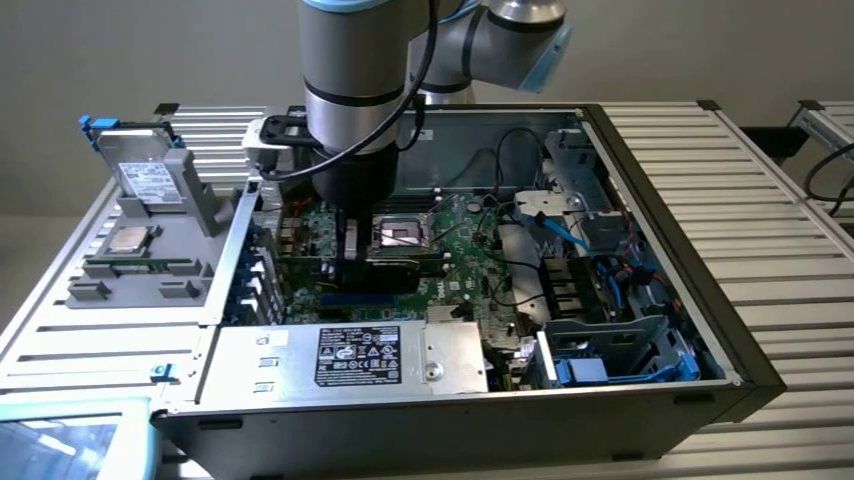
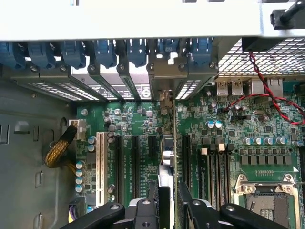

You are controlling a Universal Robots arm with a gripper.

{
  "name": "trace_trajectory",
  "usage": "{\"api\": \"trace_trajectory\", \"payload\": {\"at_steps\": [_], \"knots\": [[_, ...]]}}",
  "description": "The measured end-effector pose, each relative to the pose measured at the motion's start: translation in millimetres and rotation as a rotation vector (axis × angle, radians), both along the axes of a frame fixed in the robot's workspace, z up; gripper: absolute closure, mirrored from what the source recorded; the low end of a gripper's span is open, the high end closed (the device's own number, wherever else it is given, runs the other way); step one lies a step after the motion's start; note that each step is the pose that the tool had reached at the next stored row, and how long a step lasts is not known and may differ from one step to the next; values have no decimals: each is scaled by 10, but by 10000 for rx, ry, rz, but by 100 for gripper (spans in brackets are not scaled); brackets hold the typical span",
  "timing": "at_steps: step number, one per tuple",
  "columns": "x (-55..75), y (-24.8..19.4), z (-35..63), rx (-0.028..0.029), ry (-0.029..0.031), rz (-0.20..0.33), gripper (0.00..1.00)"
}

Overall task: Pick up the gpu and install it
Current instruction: 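Insert the gpu into the slot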

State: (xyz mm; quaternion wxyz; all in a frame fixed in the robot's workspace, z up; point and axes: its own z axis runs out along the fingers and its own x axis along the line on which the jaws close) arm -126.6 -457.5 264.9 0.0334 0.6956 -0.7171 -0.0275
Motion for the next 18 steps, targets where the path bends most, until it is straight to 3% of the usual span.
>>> {"api": "trace_trajectory", "payload": {"at_steps": [18], "knots": [[0,0,-66,1,17,0,72]]}}
